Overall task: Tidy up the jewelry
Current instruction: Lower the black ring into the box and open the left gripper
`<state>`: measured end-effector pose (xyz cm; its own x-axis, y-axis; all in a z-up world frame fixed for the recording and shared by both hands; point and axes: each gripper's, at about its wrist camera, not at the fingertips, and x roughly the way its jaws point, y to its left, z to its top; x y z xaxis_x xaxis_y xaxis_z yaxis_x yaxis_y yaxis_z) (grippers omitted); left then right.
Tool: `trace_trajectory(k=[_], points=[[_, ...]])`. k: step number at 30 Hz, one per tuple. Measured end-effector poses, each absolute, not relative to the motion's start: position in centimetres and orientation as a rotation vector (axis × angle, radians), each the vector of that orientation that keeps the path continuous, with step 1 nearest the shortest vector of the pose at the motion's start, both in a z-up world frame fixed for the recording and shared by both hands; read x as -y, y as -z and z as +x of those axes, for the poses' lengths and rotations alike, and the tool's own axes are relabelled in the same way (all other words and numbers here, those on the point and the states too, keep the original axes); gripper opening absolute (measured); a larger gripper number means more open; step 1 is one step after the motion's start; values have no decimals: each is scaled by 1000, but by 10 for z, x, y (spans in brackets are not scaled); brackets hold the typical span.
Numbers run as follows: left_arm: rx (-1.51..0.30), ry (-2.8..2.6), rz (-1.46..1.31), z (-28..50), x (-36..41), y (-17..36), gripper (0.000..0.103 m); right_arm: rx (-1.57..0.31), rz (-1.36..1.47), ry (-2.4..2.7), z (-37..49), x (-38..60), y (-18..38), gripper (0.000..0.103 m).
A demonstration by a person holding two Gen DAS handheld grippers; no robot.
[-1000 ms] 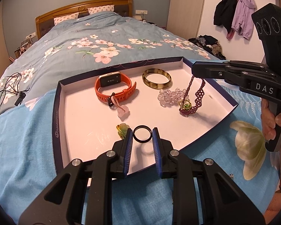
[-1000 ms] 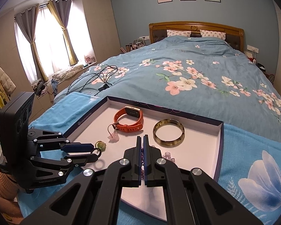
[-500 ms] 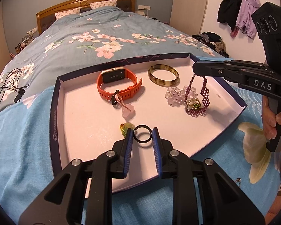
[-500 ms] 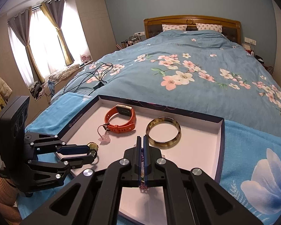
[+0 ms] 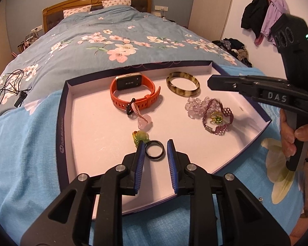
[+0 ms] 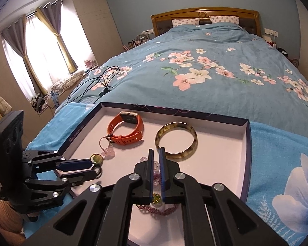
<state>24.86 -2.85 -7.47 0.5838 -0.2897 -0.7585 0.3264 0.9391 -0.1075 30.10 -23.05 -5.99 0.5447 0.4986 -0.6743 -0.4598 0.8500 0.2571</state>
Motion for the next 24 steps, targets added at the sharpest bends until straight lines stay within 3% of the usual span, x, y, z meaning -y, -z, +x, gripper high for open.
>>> trace_trajectory(k=[3,8,10,14,18,24], points=[[-857,358,33,244,25,68,23,-805,56,-564,297,233,57,7],[-793,357,22,226,16,49,28,-768,67,-564,284,241,46,13],[-767,363,24,215,12,42,29,-756,72,-576,275,244,40,20],[-736,388,34,190,8,32,33,-739,63,-611,253,247,32,22],[-735,430,74,163,12,34,35,-745,17,-641,222,244,32,28],[-780,477,120,137,25,52,38,-816,-89,-683,178,231,54,28]])
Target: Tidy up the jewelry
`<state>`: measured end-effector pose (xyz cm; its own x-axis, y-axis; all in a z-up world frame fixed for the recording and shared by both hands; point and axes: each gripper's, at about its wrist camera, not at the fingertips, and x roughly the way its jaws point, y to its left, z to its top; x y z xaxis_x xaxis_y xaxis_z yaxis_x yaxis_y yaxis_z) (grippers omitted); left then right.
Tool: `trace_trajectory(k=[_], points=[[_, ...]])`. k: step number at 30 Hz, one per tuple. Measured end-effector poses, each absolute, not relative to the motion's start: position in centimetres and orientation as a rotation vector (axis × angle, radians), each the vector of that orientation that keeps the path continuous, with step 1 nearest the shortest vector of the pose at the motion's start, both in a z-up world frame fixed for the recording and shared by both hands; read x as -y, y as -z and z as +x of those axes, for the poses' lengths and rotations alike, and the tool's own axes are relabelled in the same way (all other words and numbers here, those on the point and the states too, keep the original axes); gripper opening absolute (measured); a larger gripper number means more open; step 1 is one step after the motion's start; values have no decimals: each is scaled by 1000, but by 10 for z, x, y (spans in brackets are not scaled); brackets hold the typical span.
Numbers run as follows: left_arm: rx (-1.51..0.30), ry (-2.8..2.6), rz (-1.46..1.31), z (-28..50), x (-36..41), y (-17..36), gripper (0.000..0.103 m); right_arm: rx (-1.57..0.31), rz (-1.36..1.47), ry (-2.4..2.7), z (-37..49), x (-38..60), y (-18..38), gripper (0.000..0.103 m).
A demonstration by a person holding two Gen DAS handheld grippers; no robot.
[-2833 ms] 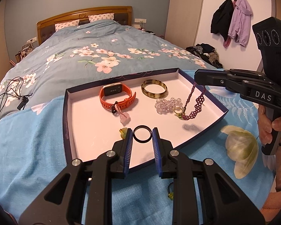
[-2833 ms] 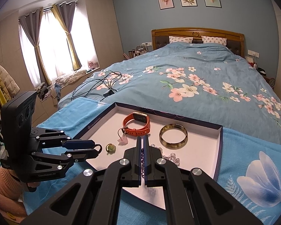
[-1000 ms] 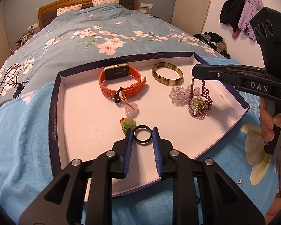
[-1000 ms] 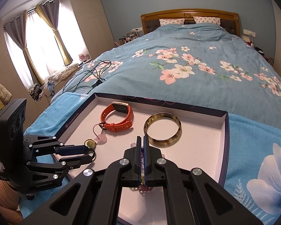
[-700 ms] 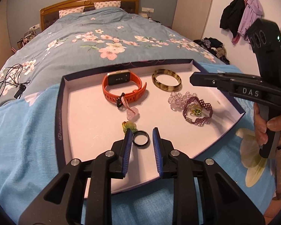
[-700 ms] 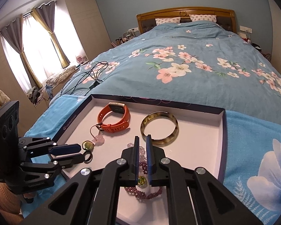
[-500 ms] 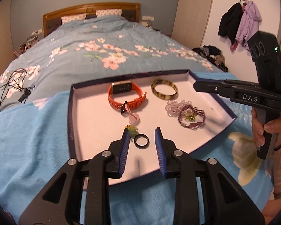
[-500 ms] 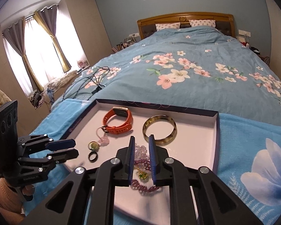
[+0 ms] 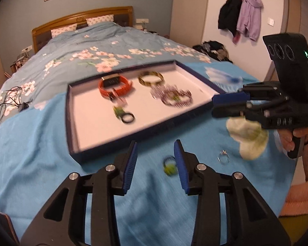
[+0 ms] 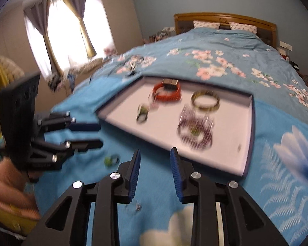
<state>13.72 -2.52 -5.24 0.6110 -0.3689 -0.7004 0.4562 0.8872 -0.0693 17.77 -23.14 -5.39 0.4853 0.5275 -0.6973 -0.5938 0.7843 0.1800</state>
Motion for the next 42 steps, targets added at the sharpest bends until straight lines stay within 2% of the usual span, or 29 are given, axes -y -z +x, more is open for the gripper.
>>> trace_trajectory(k=[14,15,18,21,24,28,32,33,42], points=[[-850,496,147,126,40,75,39,-916,-130,-677,137,225,88,26],[-855,493,145,127,40,76,39,-915,-133,-676,137,225,88,25],[-862,493,135,130,40,76,39,-916,-142,-671,139,223,88,12],[-875,497,123,134,40,78,37,-917,-144,-662,140,224,89,9],[-898,494,116,139,40,81,33,-915,-147,-653,140,224,89,8],[-905,497,116,141,41,82,32,-906,-179,-642,137,221,88,5],[-911,493,120,143,43,84,17,-900,-186,-636,137,220,88,4],[-911,490,118,143,43,84,16,-900,-185,-636,137,220,88,4],[-898,482,114,141,42,82,16,-870,-131,-629,138,228,82,4]])
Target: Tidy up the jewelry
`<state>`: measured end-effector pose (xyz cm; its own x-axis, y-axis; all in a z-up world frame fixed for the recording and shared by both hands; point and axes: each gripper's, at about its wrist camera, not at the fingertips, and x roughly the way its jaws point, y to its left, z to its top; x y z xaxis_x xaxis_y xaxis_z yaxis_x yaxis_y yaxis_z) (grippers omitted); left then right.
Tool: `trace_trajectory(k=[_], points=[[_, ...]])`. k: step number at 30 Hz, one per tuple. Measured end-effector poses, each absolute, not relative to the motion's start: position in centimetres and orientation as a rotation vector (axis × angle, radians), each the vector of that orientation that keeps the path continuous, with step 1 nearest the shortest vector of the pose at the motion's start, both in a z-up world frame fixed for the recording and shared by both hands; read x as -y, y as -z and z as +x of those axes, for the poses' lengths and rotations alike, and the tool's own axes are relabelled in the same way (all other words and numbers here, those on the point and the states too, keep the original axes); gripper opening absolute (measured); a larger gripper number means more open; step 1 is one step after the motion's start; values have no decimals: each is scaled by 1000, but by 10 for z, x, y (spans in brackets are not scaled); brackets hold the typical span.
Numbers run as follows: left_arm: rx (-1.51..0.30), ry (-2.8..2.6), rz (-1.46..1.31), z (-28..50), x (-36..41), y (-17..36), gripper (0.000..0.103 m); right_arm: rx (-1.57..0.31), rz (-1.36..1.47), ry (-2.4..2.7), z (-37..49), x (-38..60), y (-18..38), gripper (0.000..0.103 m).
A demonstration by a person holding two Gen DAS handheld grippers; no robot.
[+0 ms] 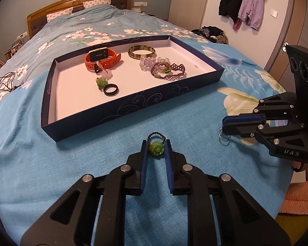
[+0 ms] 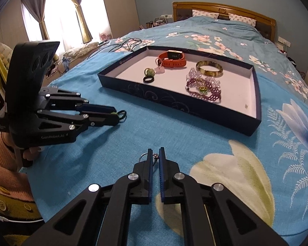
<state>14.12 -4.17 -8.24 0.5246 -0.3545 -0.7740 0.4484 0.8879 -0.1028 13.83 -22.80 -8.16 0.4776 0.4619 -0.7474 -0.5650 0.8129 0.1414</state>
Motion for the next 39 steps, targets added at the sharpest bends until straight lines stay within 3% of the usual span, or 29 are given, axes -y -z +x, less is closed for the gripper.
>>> trace_trajectory(k=[39], points=[[-789,462,20,130,36,49,16,-745,6,-627,154,236,53,4]])
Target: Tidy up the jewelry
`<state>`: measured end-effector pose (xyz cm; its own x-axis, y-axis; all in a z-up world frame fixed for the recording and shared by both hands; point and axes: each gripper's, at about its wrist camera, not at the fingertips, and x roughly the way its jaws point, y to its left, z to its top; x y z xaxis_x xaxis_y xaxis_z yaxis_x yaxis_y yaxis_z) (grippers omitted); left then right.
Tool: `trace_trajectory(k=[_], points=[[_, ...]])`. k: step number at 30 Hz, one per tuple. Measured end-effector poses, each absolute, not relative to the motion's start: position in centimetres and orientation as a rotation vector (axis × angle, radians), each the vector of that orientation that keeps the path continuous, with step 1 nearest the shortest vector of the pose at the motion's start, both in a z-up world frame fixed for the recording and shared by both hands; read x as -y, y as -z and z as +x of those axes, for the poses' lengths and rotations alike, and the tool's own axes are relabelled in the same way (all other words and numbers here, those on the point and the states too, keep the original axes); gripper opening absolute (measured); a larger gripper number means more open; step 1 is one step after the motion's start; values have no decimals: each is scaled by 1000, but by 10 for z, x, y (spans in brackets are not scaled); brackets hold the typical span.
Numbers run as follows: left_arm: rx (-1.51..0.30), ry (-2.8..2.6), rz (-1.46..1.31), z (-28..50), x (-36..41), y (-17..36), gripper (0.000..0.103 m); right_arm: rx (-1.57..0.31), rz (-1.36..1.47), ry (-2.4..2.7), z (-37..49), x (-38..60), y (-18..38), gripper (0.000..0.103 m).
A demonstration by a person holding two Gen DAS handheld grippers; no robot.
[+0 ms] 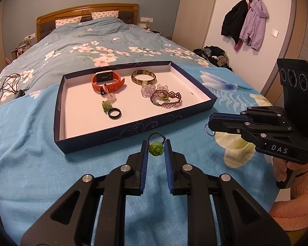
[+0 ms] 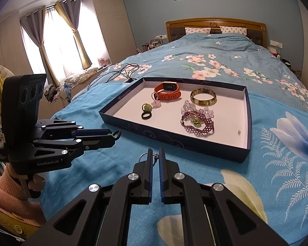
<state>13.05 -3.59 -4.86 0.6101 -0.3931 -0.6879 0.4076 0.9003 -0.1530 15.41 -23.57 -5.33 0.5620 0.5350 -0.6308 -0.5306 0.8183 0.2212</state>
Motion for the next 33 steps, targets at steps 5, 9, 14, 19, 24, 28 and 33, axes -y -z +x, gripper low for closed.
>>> trace_trajectory(k=[5,9,14,19,24,28,33], points=[[-781,459,14,131,34,46,16,-741,18,-623,156,236,54,4],[-773,454,9,131,32,44,16,-736,30,-622,159,238,53,4],[-762,447,-4,132,29,40,16,-724,43,-623,162,238,50,4],[-749,440,-8,133,27,36,16,-716,49,-623,165,237,48,4],[-740,437,-9,135,26,33,16,-709,55,-626,167,236,46,4],[-731,431,-13,137,25,30,16,-699,52,-625,170,235,43,4],[-725,425,-15,140,24,28,16,-691,56,-625,174,236,40,4]])
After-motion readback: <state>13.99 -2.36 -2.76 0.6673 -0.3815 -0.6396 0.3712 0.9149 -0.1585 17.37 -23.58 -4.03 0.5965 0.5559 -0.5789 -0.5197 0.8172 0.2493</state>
